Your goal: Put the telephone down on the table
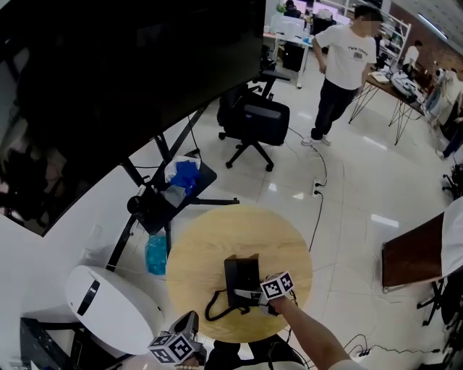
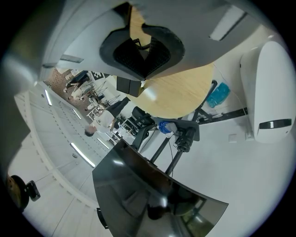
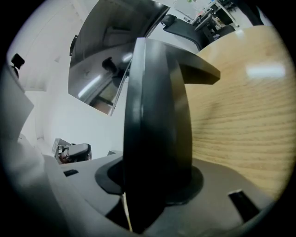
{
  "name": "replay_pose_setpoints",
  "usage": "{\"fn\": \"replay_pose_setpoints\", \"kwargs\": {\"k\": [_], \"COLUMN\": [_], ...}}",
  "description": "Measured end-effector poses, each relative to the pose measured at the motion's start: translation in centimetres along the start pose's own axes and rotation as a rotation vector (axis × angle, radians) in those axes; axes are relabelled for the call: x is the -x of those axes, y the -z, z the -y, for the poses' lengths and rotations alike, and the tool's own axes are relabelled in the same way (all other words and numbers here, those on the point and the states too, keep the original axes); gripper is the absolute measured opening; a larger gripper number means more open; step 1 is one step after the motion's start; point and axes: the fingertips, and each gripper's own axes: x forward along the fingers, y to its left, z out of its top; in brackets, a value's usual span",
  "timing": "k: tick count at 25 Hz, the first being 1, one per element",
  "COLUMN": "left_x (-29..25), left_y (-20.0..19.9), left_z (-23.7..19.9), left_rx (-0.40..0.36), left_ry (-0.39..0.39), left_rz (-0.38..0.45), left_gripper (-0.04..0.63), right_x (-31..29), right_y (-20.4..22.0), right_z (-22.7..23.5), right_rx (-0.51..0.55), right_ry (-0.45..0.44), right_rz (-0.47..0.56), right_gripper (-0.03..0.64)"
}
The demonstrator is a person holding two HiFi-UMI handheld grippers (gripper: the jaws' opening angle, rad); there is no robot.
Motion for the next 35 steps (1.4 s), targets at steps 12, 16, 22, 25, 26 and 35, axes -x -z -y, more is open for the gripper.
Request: {"fn": "replay_pose_setpoints", "kwargs": {"k": [12,16,22,25,26,35], "left_x": [-0.6,-0.6,-0.5,-0.5,-0.5,-0.9], "left_y": [-0.1,0.1,0.3,0.2,0.2,0.1], "left_z": [0.4,0.3,0.3,0.4,0.4,0.6], "left_rx": [-0.005,-0.004,-0.008,-0.009,-0.009,-0.005], "left_ry": [0.027,0.034,0.036,0.037,0.038,0.042], "left_rz": [-0.017,-0.026,-0.028,-0.031,-0.031,-0.029], "left_gripper": [-0.015,-0.015,-0.015,-0.015,-0.015,-0.015], "right_x": [1.0,1.2,1.9,2.0,2.0,2.3], "right_y": [0.3,0.3,0.3,0.3,0.2,0.3], "right_z": [2.1,2.5,3.0,3.1,3.1,3.5], "right_rx": [0.028,0.054,0.088,0.095,0.096,0.100], "right_ry": [0.240,0.302,0.368,0.388,0.392,0.423], "right_rz": [-0.073,-0.074,-0.078,-0.075,-0.076,-0.079], "right_gripper": [0.330,0.357,0.388,0.400,0.402,0.413]}}
